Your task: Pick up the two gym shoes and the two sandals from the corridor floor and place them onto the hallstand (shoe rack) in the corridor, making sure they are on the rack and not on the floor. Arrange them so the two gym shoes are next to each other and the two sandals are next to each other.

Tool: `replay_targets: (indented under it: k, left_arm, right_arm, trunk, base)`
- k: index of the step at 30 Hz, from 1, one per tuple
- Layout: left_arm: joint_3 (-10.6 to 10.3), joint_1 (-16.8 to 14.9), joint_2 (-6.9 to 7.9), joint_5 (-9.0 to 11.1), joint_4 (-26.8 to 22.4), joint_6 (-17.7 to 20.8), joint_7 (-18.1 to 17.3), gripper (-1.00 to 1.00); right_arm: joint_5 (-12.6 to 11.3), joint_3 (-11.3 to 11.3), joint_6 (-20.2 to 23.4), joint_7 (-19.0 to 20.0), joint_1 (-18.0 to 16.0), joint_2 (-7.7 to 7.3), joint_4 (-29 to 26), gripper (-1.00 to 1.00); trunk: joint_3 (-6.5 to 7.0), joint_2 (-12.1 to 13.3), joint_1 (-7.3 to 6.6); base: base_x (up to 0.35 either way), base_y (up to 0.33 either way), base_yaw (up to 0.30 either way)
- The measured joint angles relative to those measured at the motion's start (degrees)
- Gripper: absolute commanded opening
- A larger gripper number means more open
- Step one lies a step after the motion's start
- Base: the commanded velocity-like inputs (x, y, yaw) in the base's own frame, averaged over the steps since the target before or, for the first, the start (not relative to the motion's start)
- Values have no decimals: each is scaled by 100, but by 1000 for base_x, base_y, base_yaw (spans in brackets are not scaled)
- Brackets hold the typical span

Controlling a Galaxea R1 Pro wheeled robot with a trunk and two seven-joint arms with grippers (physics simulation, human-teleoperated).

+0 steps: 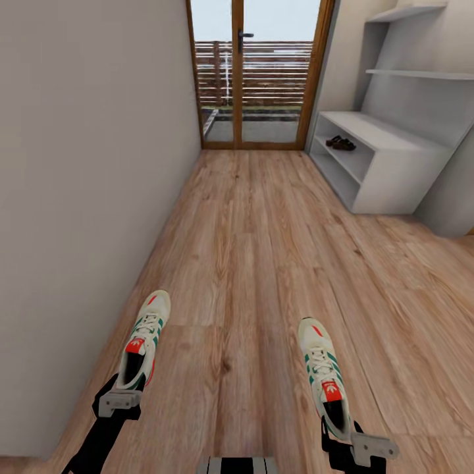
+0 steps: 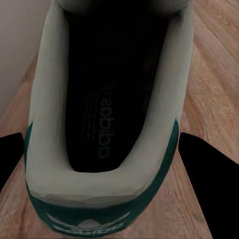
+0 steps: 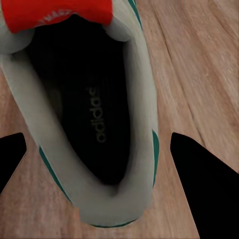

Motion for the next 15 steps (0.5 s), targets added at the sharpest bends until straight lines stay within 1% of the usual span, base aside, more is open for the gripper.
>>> replay_targets:
  k: [15]
  left_arm:
    - [0, 0, -2, 4, 0, 0, 0, -100]
  right_arm:
    - [0, 6, 0, 0, 0, 0, 0, -100]
  trunk:
    - [0, 0, 0]
  base:
    - [327, 0, 0]
